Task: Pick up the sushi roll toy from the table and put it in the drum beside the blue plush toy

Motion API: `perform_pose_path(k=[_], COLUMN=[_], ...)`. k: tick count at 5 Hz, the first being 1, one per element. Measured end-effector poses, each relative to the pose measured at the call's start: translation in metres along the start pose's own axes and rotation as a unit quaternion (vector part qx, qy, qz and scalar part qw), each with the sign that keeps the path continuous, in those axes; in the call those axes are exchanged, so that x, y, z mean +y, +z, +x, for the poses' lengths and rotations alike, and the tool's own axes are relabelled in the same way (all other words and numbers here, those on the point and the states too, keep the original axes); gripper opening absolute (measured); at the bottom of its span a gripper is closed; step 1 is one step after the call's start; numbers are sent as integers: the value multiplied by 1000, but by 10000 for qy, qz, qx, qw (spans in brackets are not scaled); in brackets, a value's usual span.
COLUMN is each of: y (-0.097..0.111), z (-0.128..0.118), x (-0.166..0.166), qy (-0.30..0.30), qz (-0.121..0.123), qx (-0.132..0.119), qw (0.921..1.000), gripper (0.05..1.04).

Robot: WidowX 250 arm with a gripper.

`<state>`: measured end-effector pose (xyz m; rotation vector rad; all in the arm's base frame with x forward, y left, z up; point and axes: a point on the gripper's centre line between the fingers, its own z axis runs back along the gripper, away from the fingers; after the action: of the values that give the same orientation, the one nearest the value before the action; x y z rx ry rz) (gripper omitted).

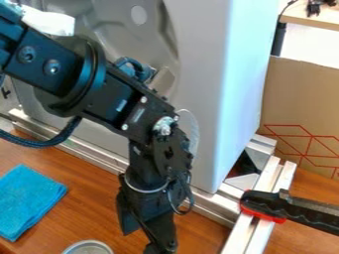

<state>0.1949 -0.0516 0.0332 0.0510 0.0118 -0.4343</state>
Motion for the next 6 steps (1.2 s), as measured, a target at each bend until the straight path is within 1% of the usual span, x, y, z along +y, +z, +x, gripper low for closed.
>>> perform_pose_path(k=[1,2,3,4,5,6], y=[-5,-15,-26,-30,-39,-47], z=[-2,-1,-2,-1,-1,-2], x=[5,8,5,2,-6,-9], qy=[-71,52,35,98,64,134], qz=[-358,-284,-380,-492,-545,-517], qx=[-192,-106,52,64,158,337], qw=[9992,9995,9993,9987,9984,9980], gripper=[1001,1001,1001,1001,1001,1001])
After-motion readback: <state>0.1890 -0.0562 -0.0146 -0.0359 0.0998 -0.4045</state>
